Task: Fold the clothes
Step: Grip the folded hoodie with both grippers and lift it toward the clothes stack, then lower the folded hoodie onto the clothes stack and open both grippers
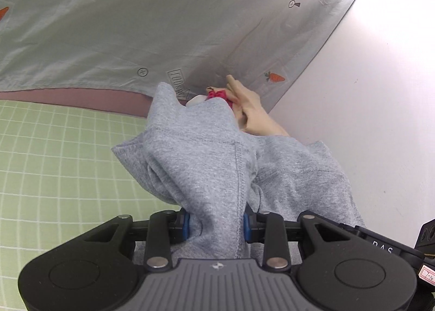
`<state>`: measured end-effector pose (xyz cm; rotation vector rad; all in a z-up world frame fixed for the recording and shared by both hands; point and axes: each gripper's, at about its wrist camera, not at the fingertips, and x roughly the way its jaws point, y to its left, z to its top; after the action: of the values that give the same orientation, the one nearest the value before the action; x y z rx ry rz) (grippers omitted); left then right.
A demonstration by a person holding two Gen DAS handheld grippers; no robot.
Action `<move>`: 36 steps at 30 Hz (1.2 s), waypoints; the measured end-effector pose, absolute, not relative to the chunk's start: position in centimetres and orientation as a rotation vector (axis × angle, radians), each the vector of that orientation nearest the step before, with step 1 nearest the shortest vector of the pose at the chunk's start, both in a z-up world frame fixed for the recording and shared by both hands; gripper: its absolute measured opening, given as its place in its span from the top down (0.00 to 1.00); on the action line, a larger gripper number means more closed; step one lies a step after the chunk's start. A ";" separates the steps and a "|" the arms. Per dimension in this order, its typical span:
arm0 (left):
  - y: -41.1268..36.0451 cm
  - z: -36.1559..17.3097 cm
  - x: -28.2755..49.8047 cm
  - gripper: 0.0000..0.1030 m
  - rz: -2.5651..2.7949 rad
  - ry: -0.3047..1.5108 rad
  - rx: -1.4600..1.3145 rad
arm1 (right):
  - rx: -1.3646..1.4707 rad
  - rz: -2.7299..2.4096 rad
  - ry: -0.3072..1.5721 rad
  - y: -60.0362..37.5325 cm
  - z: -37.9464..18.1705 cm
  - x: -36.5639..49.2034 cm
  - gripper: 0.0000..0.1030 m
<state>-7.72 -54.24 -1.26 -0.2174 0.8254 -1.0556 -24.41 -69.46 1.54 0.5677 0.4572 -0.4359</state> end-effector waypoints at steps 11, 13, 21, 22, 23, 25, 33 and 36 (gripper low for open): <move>-72.0 5.4 -4.4 0.66 -1.021 0.618 -0.249 | 0.296 -0.312 0.355 -90.5 9.7 -20.9 0.53; -74.5 5.0 -2.5 0.65 -0.983 0.623 -0.258 | 0.273 -0.298 0.341 -93.2 10.1 -18.8 0.53; -80.1 -1.0 4.4 0.65 -0.793 0.805 -0.198 | -0.026 -0.414 0.378 -98.1 7.6 -11.4 0.24; -79.7 -1.6 4.8 0.64 -0.796 0.823 -0.225 | -0.046 -0.421 0.362 -98.0 7.3 -11.5 0.22; -79.6 -1.8 4.8 0.64 -0.796 0.823 -0.226 | -0.062 -0.431 0.345 -97.9 7.0 -11.6 0.19; -79.8 -2.0 4.5 0.63 -0.789 0.806 -0.192 | -0.086 -0.450 0.311 -97.8 6.2 -11.8 0.18; -79.9 -2.5 4.8 0.38 -0.742 0.789 -0.112 | 0.131 -0.480 0.395 -101.5 0.1 -8.7 0.17; -79.1 -2.7 5.0 0.23 -0.661 0.776 -0.062 | 0.233 -0.493 0.396 -102.9 -1.6 -8.7 0.03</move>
<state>4.97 -79.08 -2.73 -0.0624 0.7765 -0.6605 -8.71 -102.86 -1.60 0.2333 0.3962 -0.4933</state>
